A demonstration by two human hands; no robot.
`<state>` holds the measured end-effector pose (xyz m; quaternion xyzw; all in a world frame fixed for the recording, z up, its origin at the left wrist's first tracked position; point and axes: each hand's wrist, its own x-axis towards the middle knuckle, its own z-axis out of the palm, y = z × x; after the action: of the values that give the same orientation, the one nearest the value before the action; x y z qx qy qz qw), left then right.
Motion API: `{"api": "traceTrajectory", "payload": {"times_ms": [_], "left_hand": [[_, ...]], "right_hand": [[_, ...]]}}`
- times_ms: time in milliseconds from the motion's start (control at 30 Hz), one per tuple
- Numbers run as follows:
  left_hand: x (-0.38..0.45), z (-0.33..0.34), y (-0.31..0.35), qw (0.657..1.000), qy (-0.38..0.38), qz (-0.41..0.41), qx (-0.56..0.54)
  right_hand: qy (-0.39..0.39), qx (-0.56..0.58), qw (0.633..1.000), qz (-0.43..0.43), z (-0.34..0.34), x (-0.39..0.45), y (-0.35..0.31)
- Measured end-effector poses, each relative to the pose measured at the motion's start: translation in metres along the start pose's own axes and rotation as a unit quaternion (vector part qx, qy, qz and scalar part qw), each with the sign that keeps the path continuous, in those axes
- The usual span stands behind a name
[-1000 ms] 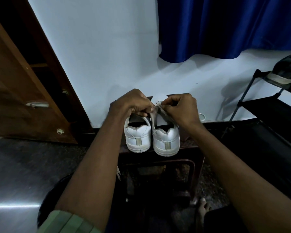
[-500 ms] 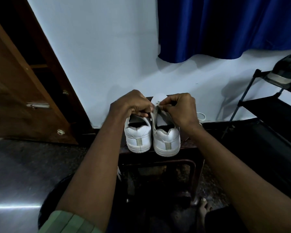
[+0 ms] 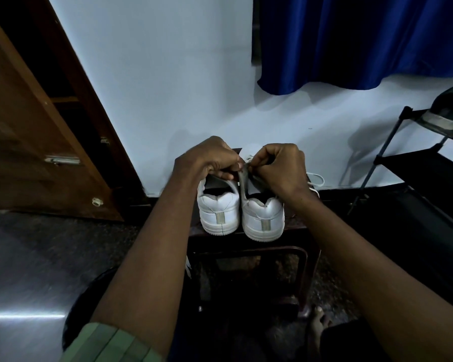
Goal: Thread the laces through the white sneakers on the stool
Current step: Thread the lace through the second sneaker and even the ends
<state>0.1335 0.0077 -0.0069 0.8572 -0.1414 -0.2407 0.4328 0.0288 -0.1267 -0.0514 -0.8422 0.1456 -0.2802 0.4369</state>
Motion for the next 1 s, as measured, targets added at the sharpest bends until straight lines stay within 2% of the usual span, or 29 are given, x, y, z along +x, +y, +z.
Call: {"api": "traceTrajectory", "payload": {"times_ms": [333,433,533,700,800,933,1000], "left_hand": [[0.0,-0.003,-0.006,0.998,-0.022,0.034,0.04],[0.0,0.003,-0.008,0.995,0.008,0.067,0.076],[0.002,0.007,-0.006,0.995,0.047,0.057,0.073],[0.0,0.0,-0.003,0.998,0.021,0.027,0.057],[0.004,-0.006,-0.003,0.999,0.045,0.02,0.023],[0.004,-0.005,0.0,0.995,0.085,0.012,-0.045],[0.002,-0.002,0.003,0.992,0.061,0.013,-0.111]], "right_hand": [[-0.006,0.038,0.999,-0.005,0.001,0.002,0.004],[-0.024,0.082,0.996,-0.003,0.0,0.005,0.007],[-0.041,0.082,0.996,-0.01,-0.002,0.009,0.011],[-0.107,0.115,0.987,0.021,-0.014,0.02,0.019],[-0.118,0.128,0.984,0.031,-0.014,0.022,0.02],[-0.123,0.078,0.989,0.02,-0.009,0.02,0.017],[-0.113,0.071,0.991,0.008,-0.005,0.018,0.013]]}}
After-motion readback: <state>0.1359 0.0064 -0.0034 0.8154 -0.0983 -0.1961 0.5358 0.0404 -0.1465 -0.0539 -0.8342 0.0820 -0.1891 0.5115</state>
